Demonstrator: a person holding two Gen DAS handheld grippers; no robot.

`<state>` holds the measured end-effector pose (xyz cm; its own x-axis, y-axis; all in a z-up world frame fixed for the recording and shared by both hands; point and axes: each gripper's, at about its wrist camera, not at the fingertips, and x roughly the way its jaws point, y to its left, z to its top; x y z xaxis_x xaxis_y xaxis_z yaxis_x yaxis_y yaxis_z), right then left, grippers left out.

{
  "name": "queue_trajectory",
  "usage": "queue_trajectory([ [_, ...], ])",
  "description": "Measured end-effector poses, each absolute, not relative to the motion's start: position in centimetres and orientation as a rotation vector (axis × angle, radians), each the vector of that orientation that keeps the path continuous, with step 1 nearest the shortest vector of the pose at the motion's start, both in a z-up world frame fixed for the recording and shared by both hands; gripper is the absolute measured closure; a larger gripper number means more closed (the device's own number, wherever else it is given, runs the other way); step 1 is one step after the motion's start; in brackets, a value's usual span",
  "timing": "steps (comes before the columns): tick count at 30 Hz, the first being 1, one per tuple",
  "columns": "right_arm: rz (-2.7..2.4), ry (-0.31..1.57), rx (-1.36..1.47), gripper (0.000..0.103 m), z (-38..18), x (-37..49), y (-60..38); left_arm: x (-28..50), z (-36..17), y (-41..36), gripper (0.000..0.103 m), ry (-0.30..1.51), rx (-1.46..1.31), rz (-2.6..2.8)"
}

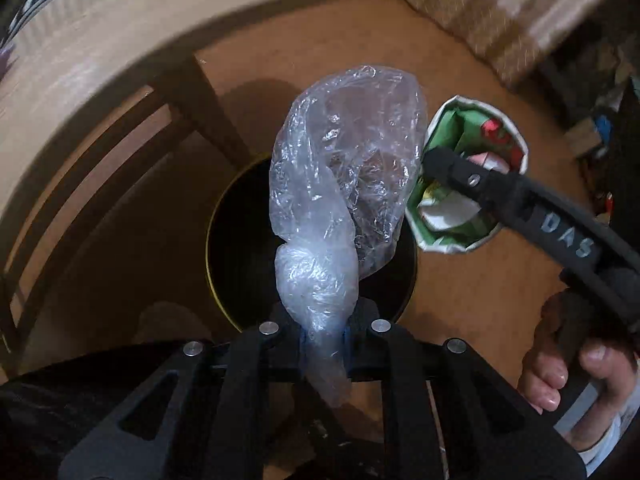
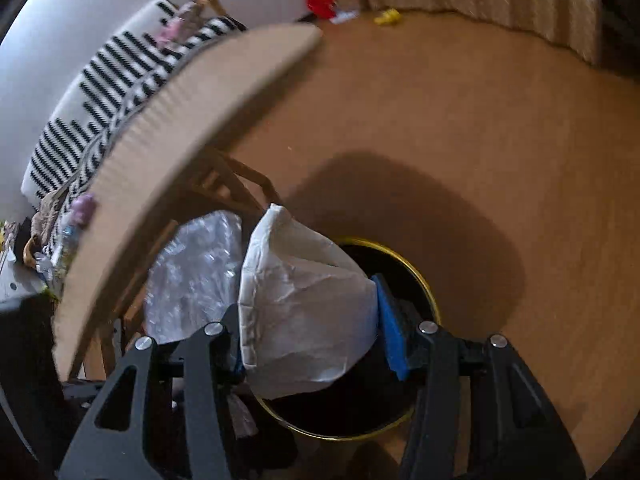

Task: Collect trash
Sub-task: 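Carry both bags over the black bin and open both tools, then return both open tools to the table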

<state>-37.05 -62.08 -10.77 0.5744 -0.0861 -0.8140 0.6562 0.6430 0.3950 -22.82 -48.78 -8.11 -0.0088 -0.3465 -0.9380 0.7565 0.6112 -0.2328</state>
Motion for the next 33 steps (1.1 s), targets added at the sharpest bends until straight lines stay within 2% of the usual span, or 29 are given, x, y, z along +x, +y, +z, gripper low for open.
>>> queue_trajectory([
  [6,-0.479,0.869,0.817,0.053,-12.6,-37.6,-62.6,-23.2,-8.6,-50.3,0.091,1.315,0.431,-0.877],
  [7,-0.469,0.876,0.838,0.052,-12.8,-37.6,-62.9,-23.2,-8.7,-50.4,0.088,1.316,0.439,-0.865],
  [8,-0.457,0.885,0.861,0.052,-12.6,-37.1,-63.1,-23.0,-8.9,-50.5,0.082,1.316,0.453,-0.843],
  [9,-0.445,0.895,0.886,0.046,-12.5,-36.6,-63.3,-22.7,-9.2,-50.4,0.044,1.335,0.462,-0.826],
  [10,-0.453,0.901,0.905,0.021,-12.7,-36.4,-63.9,-22.4,-9.2,-49.9,0.005,1.345,0.448,-0.814],
  [11,-0.479,0.895,0.904,0.007,-12.5,-36.4,-64.0,-22.4,-8.7,-49.4,0.006,1.329,0.406,-0.815],
  [16,-0.772,0.875,0.609,0.007,-10.2,-36.0,-63.2,-21.7,-5.1,-47.5,0.006,1.301,0.302,-0.855],
  [21,-0.704,0.832,0.462,0.007,-7.4,-33.6,-60.0,-18.2,1.8,-40.5,0.006,1.067,0.174,-0.816],
  [24,-0.648,0.786,0.396,0.007,-4.8,-31.2,-57.2,-14.9,6.5,-31.7,0.006,0.910,0.063,-0.655],
  [27,-0.571,0.735,0.371,0.007,-2.4,-28.8,-55.0,-12.1,8.5,-23.8,0.006,0.839,-0.046,-0.487],
  [30,-0.505,0.704,0.340,0.007,-0.1,-24.3,-52.1,-9.8,9.1,-15.0,0.006,0.821,-0.131,-0.349],
  [33,-0.422,0.703,0.306,0.007,2.0,-19.2,-48.7,-8.3,8.6,-9.8,0.006,0.806,-0.096,-0.189],
])
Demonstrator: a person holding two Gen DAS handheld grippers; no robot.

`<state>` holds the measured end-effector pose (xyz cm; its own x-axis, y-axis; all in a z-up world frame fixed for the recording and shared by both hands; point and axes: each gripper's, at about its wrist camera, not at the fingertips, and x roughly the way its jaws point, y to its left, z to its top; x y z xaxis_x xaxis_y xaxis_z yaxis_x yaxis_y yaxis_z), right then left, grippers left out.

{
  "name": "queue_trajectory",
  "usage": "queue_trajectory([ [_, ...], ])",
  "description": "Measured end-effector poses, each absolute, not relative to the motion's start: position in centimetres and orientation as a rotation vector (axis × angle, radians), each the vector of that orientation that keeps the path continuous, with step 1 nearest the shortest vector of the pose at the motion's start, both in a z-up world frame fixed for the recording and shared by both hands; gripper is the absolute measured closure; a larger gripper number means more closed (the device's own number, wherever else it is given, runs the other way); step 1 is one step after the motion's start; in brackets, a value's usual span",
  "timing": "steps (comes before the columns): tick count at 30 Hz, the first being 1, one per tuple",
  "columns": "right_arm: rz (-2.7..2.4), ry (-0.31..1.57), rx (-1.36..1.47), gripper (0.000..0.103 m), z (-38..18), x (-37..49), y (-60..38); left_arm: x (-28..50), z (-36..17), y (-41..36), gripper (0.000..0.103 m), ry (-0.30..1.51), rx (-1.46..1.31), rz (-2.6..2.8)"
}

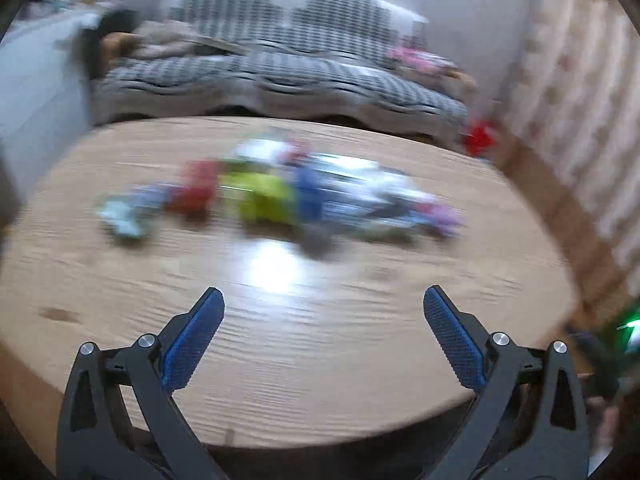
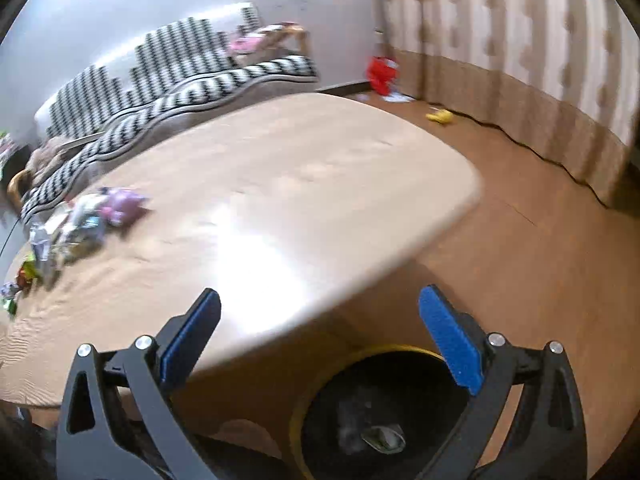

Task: Collect trash
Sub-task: 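Return both open tools to the table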

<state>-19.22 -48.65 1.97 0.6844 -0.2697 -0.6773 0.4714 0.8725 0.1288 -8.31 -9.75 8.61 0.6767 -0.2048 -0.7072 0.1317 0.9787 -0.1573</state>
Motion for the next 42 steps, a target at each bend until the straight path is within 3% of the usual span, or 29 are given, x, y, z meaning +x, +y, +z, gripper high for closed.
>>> queue_trajectory([
  [4,-0.326,0.693,0.266,0.007,4.4,-13.6,-44.8,-4.6,6.7,-1.7,0.006,0.811,-0.106,0.031],
  [9,-0.311,0.667,0.216,0.007,6.3,-6.9,-40.9,-0.5,3.6,2.4,0.006,0.889,-0.188,0.135],
  [19,-0.360,0.669,0.107,0.007,3.6,1.8,-39.2,8.0,-1.6,3.5,0.006,0.951,-0.133,0.230],
  [30,-0.289,0.705,0.130,0.007,2.0,3.7,-39.5,8.3,0.3,1.1,0.007,0.828,0.071,0.132],
  [32,-0.250,0.730,0.164,0.007,1.7,4.0,-39.9,8.5,0.2,0.2,0.014,0.819,0.105,0.132],
  [34,-0.225,0.760,0.165,0.007,1.2,4.4,-40.2,9.0,0.3,-0.7,0.029,0.807,0.165,0.158],
  [39,-0.164,0.844,0.147,0.010,-0.6,5.7,-40.5,10.2,-0.1,-0.6,0.034,0.840,0.133,0.156],
  [40,-0.149,0.855,0.143,0.014,-1.0,5.9,-40.3,10.5,-0.2,-0.6,0.051,0.848,0.120,0.148],
  [42,-0.075,0.850,0.206,0.026,-1.2,5.8,-40.5,11.0,-0.5,-0.5,0.074,0.877,0.089,0.123],
])
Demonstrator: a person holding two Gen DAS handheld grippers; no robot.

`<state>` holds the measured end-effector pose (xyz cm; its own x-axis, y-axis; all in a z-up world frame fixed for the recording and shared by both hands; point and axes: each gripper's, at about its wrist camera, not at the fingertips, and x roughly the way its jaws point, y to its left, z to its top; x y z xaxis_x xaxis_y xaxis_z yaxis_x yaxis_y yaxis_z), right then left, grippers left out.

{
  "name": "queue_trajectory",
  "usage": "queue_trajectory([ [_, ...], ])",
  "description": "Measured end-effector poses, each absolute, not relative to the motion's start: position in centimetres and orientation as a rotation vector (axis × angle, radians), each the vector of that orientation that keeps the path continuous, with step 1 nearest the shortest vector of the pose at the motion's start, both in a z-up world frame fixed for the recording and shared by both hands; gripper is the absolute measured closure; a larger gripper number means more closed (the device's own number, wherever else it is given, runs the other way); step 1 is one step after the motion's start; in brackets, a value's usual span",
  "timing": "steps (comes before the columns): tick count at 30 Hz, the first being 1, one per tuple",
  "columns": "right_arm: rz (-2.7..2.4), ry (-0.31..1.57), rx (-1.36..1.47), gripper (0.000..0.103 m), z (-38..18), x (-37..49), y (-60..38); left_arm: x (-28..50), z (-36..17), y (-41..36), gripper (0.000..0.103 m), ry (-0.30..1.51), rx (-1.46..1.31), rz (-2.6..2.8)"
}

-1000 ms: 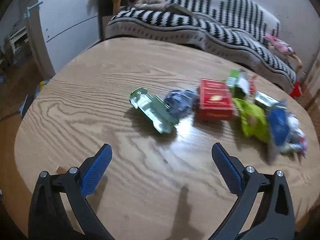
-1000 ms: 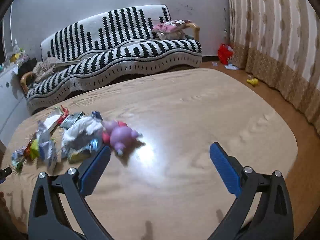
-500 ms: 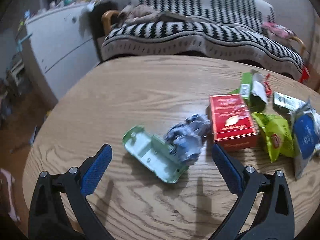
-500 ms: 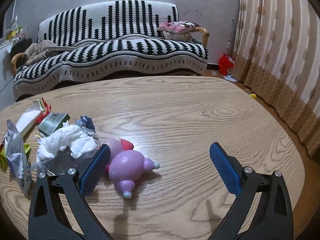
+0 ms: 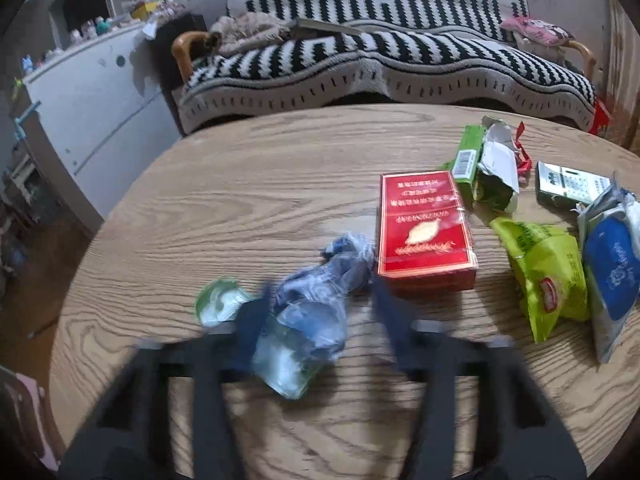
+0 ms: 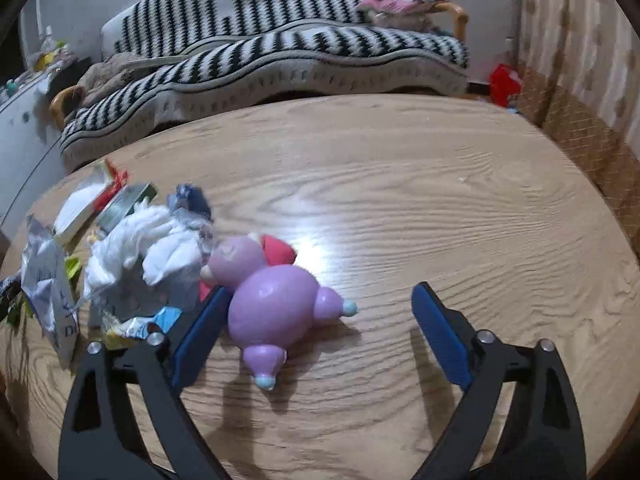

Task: Collect trash
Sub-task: 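Return both open tools to the table, then grasp the crumpled foil with left tool while right tool grasps the pink-purple toy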

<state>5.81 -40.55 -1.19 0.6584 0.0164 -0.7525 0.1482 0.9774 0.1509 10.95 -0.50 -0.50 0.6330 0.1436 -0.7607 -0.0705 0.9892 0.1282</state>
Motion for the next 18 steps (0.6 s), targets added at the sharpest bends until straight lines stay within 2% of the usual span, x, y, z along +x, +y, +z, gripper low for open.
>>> queue_trajectory([
  [1,-0.042,0.850,0.248,0.045,-1.2,5.7,-40.7,10.7,-0.7,-0.6,0.076,0.890,0.062,0.111],
  [5,-0.035,0.852,0.260,0.056,-1.0,5.2,-40.3,10.4,0.1,-0.6,0.079,0.874,-0.020,0.066],
  [8,-0.031,0.831,0.288,0.059,-0.7,4.5,-40.3,9.9,0.8,-0.6,0.079,0.847,-0.043,0.055],
  [13,-0.124,0.696,0.328,0.060,1.6,2.1,-41.6,8.4,2.1,-0.6,0.080,0.787,-0.083,0.051],
  [18,-0.145,0.713,0.359,0.060,1.3,2.1,-42.6,7.7,2.4,-0.9,0.080,0.769,-0.087,0.082],
])
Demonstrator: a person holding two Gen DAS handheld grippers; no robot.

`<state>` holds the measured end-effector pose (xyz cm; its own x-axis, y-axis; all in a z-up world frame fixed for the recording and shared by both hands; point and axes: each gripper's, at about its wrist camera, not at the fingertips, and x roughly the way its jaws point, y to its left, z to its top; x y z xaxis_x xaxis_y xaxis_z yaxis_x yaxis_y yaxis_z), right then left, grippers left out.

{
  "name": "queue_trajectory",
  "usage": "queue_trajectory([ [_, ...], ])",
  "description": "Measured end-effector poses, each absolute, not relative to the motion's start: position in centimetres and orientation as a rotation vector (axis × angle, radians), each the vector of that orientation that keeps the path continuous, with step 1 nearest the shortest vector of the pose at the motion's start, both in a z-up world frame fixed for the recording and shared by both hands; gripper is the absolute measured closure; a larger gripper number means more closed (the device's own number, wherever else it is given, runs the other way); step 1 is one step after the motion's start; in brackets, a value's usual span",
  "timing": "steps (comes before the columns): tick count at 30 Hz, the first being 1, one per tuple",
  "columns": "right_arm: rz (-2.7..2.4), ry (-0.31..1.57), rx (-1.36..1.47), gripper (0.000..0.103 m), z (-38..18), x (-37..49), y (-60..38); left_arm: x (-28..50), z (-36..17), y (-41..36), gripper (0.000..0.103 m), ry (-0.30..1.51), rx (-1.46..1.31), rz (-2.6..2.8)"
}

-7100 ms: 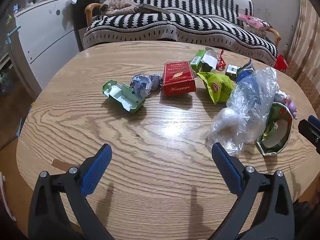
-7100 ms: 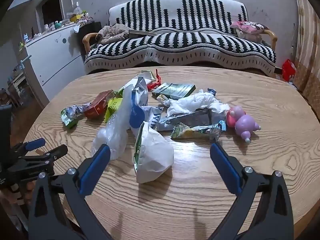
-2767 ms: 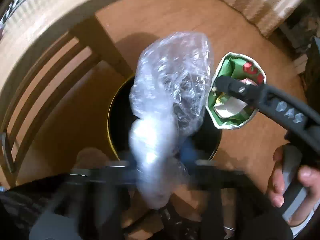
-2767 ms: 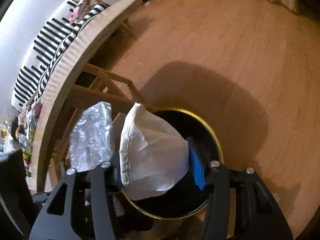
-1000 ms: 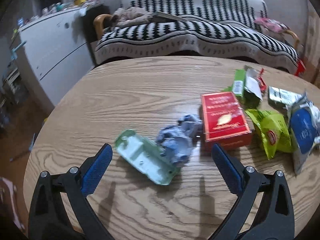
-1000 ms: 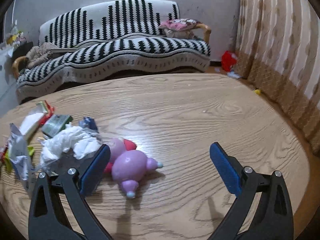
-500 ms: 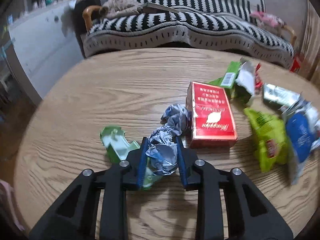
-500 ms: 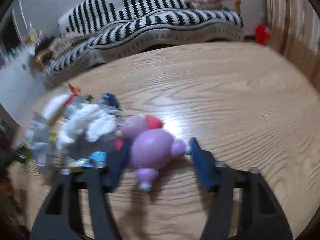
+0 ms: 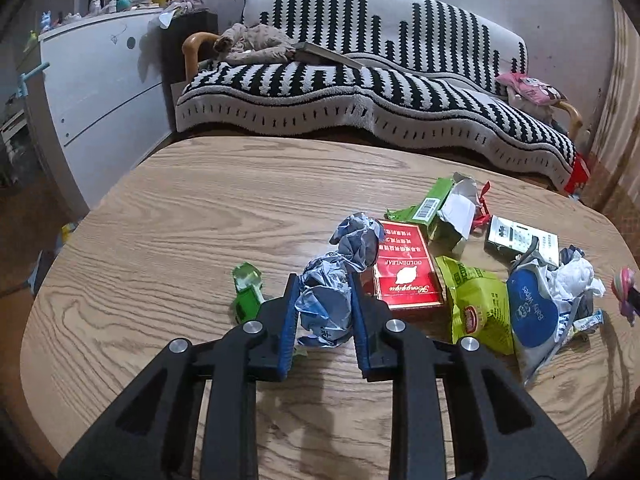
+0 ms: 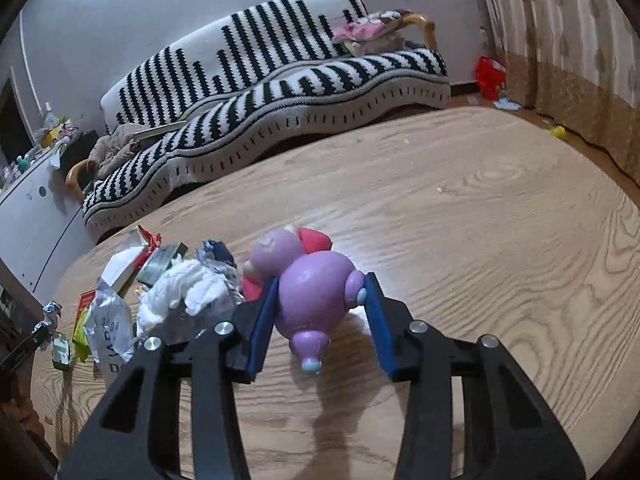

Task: Collect trash
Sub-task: 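Grasp the crumpled foil with left tool while right tool grasps the pink-purple toy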

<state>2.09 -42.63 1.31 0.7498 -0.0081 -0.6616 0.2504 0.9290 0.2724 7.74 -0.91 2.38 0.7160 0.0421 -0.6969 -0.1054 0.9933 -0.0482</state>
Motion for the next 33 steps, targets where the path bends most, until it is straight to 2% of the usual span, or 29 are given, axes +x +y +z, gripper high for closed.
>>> queue_trajectory([
  [18,-0.137,0.754,0.345,0.060,0.5,2.7,-42.5,7.9,2.1,-1.1,0.079,0.789,-0.042,0.121],
  [33,-0.050,0.747,0.364,0.060,1.2,1.9,-39.6,4.5,4.0,-1.7,0.079,0.738,0.024,0.089],
])
